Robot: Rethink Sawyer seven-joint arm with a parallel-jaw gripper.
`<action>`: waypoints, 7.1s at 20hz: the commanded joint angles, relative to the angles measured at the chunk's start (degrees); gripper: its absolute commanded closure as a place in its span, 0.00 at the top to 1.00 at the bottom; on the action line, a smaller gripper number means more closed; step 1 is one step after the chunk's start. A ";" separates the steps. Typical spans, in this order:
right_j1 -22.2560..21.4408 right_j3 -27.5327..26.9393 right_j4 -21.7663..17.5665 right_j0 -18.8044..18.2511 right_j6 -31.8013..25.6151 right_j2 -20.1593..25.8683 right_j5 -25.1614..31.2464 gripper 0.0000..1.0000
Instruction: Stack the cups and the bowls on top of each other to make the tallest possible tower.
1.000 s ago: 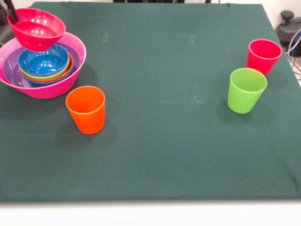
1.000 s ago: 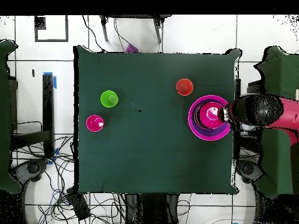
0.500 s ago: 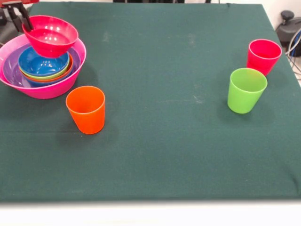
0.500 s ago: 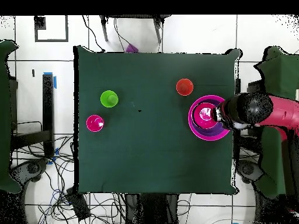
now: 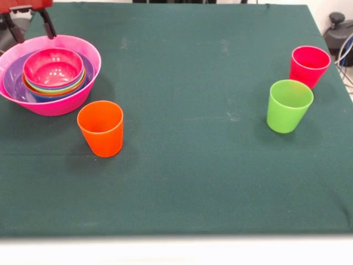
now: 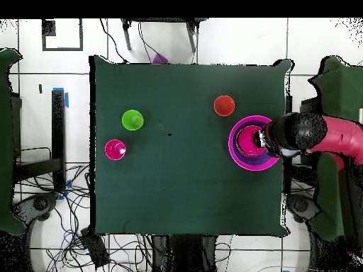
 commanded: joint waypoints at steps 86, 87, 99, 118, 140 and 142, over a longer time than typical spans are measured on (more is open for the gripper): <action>16.28 -28.99 2.98 27.53 10.61 -17.97 -0.57 1.00; 14.74 -27.28 3.64 27.25 10.43 -18.20 0.02 1.00; 7.55 -19.21 4.88 26.85 4.25 -20.20 4.87 1.00; 7.34 -18.65 7.25 26.54 7.04 -19.04 3.66 1.00; 11.60 -24.03 6.29 26.06 7.16 -18.27 0.49 1.00; 11.55 -23.49 6.32 25.95 7.23 -18.41 -0.04 1.00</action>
